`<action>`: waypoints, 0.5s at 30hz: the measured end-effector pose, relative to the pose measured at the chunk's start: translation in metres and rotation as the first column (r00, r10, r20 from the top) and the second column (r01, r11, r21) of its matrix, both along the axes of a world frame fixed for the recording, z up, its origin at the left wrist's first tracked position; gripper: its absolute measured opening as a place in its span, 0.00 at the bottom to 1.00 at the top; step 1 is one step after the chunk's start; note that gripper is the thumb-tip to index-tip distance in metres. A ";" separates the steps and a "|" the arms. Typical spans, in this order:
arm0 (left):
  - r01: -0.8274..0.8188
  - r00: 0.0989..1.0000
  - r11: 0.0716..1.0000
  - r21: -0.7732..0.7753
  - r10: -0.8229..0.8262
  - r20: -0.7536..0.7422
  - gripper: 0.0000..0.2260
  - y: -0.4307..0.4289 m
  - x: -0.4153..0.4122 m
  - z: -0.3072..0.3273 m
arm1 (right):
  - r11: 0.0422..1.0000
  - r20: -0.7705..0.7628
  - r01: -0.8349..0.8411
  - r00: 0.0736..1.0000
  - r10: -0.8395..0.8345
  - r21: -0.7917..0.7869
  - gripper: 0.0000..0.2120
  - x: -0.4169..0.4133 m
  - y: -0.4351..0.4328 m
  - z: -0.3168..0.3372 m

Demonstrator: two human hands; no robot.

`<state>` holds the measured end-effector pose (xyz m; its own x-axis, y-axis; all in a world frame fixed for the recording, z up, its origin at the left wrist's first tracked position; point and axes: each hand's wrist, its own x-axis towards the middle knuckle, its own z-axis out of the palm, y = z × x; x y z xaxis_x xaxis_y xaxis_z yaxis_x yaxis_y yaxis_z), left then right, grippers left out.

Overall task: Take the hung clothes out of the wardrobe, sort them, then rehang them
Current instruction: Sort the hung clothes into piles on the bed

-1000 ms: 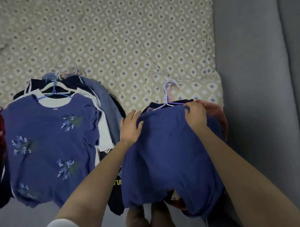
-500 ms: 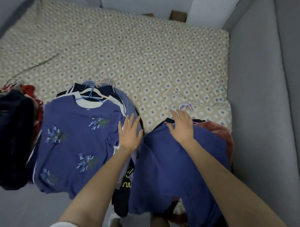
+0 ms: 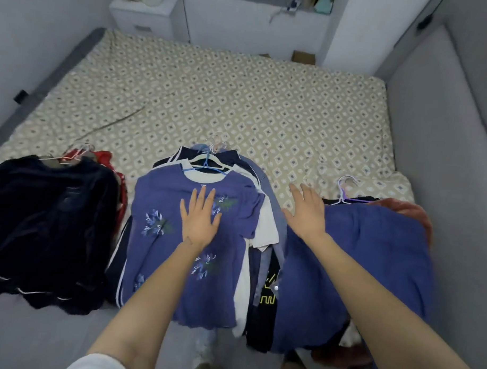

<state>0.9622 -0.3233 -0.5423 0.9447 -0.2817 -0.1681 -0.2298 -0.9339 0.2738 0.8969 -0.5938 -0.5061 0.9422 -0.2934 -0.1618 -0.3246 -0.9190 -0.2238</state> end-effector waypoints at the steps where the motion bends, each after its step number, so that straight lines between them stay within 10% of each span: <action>1: 0.007 1.000 1.000 0.004 -0.007 0.010 0.29 0.019 0.004 0.004 | 1.000 -0.006 0.009 1.000 -0.008 0.008 0.33 0.001 0.017 0.002; 15: -0.163 0.987 0.982 -0.099 0.162 -0.014 0.31 0.168 0.051 0.010 | 0.995 -0.068 -0.059 0.996 0.065 0.079 0.36 0.030 0.166 0.002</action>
